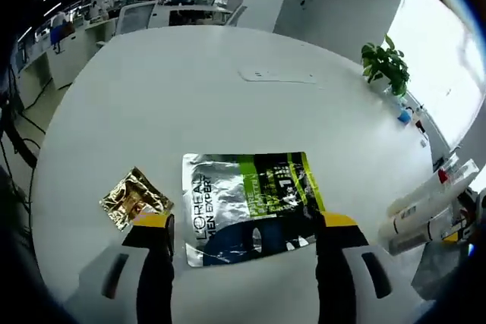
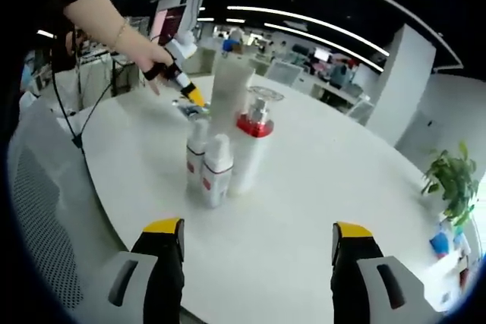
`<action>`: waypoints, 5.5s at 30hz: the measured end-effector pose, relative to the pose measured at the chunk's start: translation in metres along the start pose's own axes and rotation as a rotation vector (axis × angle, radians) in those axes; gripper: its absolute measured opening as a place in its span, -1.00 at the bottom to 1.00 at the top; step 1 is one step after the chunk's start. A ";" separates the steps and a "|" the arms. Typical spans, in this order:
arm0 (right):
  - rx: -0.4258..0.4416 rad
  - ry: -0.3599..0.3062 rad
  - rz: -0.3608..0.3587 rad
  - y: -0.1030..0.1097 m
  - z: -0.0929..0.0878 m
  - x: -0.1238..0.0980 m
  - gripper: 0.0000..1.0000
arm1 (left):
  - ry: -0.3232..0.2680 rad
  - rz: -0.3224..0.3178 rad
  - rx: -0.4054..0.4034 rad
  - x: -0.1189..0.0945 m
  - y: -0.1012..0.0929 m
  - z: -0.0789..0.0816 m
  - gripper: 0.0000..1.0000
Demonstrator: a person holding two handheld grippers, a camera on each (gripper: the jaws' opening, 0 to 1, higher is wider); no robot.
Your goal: Arrange the skincare products in the storage area until every visible bottle or jar stands upright without overlapping.
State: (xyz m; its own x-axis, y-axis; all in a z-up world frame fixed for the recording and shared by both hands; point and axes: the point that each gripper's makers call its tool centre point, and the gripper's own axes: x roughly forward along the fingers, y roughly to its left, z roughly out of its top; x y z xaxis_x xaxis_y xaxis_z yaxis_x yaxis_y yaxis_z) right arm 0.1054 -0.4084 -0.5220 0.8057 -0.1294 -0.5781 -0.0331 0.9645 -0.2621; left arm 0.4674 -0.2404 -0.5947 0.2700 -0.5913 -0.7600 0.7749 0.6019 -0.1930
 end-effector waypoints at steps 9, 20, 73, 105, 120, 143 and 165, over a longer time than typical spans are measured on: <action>0.000 0.020 0.000 0.000 -0.003 0.001 0.64 | 0.007 -0.006 -0.001 0.011 -0.007 0.006 0.29; -0.011 0.034 -0.004 0.000 -0.005 0.002 0.61 | 0.051 0.031 0.085 0.014 -0.010 -0.006 0.13; -0.071 0.049 0.010 0.006 -0.005 0.002 0.48 | -0.154 -0.084 0.081 -0.050 -0.035 0.050 -0.99; -0.134 -0.043 0.044 0.017 0.012 -0.006 0.47 | -0.129 -0.191 0.331 -0.144 -0.113 0.030 -0.99; -0.134 -0.074 0.095 0.026 0.011 0.000 0.51 | -0.122 -0.297 0.388 -0.203 -0.165 0.004 -0.99; -0.177 -0.199 0.479 0.085 0.067 -0.038 0.33 | -0.140 -0.568 0.511 -0.261 -0.261 -0.017 -0.99; 0.009 -0.360 0.885 0.120 0.123 -0.089 -0.30 | -0.168 -0.839 0.595 -0.311 -0.338 -0.018 -0.99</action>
State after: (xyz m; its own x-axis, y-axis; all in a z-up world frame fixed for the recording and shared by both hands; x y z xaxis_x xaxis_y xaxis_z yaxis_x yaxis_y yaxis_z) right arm 0.1025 -0.2527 -0.4074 0.6240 0.7253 -0.2908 -0.7146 0.6802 0.1634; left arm 0.1118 -0.2503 -0.3040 -0.4449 -0.7921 -0.4179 0.8947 -0.3719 -0.2475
